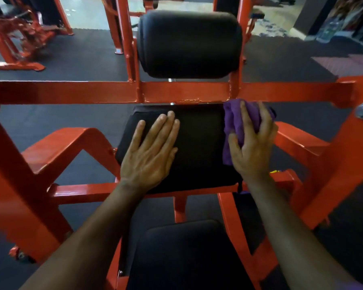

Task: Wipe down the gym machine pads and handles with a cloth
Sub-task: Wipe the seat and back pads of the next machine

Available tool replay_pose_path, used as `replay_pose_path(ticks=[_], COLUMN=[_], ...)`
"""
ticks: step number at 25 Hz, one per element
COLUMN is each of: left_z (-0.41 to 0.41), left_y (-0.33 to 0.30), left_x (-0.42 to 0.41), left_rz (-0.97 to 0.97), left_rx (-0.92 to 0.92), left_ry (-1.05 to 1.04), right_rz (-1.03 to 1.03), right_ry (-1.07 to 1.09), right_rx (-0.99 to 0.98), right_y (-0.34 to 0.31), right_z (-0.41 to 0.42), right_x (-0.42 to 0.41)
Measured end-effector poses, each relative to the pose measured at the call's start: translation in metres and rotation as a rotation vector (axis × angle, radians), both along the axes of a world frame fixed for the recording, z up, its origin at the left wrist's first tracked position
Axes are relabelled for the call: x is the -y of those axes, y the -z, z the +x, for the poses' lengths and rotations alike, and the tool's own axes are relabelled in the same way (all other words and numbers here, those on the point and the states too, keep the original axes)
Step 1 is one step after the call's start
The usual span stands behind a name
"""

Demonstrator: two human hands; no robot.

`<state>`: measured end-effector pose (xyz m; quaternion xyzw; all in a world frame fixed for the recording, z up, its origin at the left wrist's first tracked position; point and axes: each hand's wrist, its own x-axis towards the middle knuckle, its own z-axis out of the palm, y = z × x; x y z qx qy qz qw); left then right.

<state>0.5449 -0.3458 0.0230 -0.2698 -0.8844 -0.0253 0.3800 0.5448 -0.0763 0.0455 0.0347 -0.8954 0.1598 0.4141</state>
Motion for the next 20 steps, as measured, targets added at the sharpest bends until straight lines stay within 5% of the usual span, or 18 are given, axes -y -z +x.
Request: replay_pose_path(ticks=[3, 7, 15, 20], left_z=[0.000, 0.002, 0.002, 0.007], left_y=[0.001, 0.006, 0.010, 0.016], left_x=[0.002, 0.001, 0.003, 0.006], left_rz=[-0.017, -0.003, 0.046, 0.052], left_rx=[-0.036, -0.043, -0.057, -0.064], left_ry=[-0.026, -0.049, -0.075, -0.088], right_rz=[0.049, 0.286, -0.025, 0.084], right_ry=[0.001, -0.141, -0.064, -0.111], right_rx=[-0.048, 0.221, -0.091, 0.088], right_y=[0.021, 0.123, -0.041, 0.069], right_z=[0.012, 0.079, -0.034, 0.050], right_x=[0.011, 0.006, 0.023, 0.009])
